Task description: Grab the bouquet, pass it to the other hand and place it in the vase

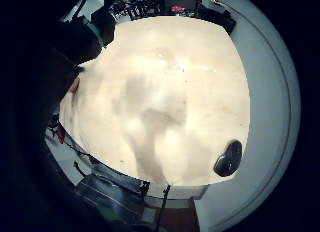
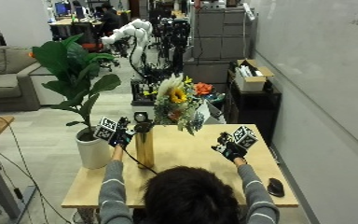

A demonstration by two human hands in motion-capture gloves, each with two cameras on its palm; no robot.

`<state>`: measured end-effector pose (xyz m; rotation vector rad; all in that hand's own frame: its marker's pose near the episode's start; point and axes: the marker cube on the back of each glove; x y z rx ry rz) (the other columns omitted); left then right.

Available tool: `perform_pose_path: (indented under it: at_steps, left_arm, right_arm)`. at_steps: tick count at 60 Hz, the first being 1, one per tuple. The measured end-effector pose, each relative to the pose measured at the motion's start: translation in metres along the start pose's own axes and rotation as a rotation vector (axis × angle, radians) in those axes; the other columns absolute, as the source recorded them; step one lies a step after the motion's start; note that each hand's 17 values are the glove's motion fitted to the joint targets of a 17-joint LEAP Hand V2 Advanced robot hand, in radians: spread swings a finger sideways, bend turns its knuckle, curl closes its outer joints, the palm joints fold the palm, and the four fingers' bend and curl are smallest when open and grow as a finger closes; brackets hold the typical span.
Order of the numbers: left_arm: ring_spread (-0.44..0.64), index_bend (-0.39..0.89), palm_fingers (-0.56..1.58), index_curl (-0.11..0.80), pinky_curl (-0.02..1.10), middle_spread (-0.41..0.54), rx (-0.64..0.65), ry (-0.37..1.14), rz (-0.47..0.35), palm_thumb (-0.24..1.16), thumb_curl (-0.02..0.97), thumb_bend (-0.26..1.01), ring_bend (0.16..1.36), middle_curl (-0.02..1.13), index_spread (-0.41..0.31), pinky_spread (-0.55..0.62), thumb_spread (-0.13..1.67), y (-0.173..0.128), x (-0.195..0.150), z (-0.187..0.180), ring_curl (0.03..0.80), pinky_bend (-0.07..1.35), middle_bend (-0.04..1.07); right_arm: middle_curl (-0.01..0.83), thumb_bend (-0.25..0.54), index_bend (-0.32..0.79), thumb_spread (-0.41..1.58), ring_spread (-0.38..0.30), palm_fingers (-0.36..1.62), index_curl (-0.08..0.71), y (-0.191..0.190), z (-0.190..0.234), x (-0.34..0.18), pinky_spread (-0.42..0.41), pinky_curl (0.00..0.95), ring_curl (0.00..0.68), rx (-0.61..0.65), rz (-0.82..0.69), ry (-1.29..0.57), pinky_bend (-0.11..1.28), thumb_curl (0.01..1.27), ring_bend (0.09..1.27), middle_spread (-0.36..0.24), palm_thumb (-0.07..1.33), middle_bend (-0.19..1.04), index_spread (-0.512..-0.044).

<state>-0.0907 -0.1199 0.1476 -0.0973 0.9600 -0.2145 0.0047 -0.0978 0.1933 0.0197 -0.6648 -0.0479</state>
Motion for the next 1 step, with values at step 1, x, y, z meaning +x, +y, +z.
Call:
perform_pose_path:
  at_steps: [1]
  left_arm:
    - [0.48, 0.10, -0.16, 0.154, 0.31, 0.257, 0.007, 0.006, 0.018, 0.28, 0.339, -0.04, 0.46, 0.24, -0.092, 0.50, 0.84, -0.0014, -0.0017, 0.0000, 0.267, 0.28, 0.16]
  right_arm:
    - [0.411, -0.020, 0.14, 1.06, -0.094, 0.84, 0.309, -0.0053, 0.0027, 0.0055, 0.154, 0.340, 0.403, -0.011, 0.004, -0.020, 0.18, 0.48, 0.40, -0.025, 0.84, 0.19, -0.210]
